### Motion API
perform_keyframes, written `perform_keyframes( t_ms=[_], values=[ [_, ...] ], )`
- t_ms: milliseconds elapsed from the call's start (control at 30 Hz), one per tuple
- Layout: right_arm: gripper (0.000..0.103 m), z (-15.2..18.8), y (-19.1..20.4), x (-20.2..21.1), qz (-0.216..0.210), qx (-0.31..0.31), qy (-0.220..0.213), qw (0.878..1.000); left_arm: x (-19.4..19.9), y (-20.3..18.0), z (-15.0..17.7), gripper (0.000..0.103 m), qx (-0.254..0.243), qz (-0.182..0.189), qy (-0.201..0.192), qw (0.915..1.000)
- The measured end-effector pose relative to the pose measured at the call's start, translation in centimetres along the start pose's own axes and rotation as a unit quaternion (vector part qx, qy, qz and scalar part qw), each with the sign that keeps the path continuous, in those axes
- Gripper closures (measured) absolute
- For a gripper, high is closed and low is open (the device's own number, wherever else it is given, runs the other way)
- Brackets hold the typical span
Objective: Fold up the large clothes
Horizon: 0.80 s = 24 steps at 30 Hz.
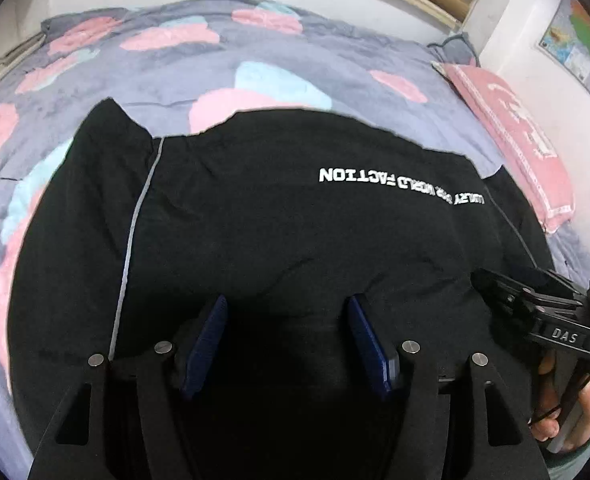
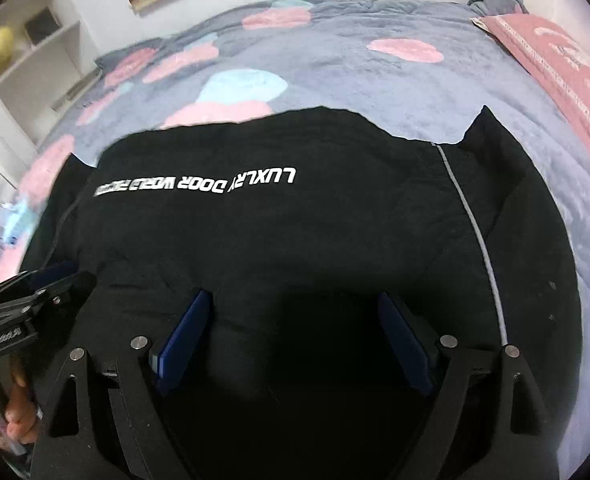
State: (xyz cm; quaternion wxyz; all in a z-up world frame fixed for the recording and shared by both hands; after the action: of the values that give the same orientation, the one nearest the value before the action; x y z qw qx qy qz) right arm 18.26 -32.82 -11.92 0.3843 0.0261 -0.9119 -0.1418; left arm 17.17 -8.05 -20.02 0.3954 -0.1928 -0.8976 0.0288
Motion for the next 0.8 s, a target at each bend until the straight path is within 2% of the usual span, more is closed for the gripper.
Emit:
perform_keyframes(
  t_ms=[33,133,233,333,433,533,633,700,800],
  values=[
    [0.015,0.1,0.3,0.3,-0.004,-0.003,0.000,1.000,0.7,-0.2,0.1,0.038,-0.007,-0.003,-0.005,1.0000],
    [0.015,1.3,-0.6,4.5,-0.022,-0.006,-0.018,1.000,4.2,-1.5,1.1,0.038,-0.031,0.002,-0.033,0.9990],
    [0.015,3.3,-0.8,7.5,-0.006,0.035,-0.031,0.999,6.3,-2.8,3.1,0.038,-0.037,0.026,-0.047,0.9979],
    [0.015,6.4,-1.6,6.1,0.043,0.076,-0.002,0.996,4.7,-2.5,5.0,0.033,-0.020,0.016,-0.012,0.9996],
    [0.013,6.9,-1.6,4.8,0.064,0.081,-0.008,0.995,3.5,-1.8,5.0,0.030,0.020,0.029,-0.007,0.9993],
    [0.013,6.8,-1.6,5.1,0.072,0.079,-0.013,0.994,4.5,-2.0,4.5,0.030,0.018,0.018,-0.014,0.9996],
    [0.013,6.8,-1.6,6.7,0.059,0.063,-0.014,0.996,6.7,-2.4,4.3,0.030,0.003,-0.003,-0.040,0.9992],
    [0.013,5.6,-1.3,8.7,0.046,0.051,-0.041,0.997,8.8,-2.6,3.6,0.030,-0.011,-0.025,-0.073,0.9969],
    [0.013,3.7,-0.6,12.5,0.037,0.052,-0.093,0.994,13.5,-3.5,1.9,0.030,-0.032,-0.053,-0.141,0.9881]
  ],
)
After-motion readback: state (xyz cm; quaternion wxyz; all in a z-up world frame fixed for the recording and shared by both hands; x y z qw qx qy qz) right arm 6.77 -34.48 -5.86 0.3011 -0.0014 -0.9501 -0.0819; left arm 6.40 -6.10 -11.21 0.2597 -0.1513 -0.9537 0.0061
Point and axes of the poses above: each gripper's, at about its wrist camera, not at the fingertips, and x roughly against the way its jaws point, y to its left, z to its underside, the point moved 10 cm from there along -x, roughly the way its jaws point, and after that the axes turned 12 degrees about -y, right-handed, at the moved point
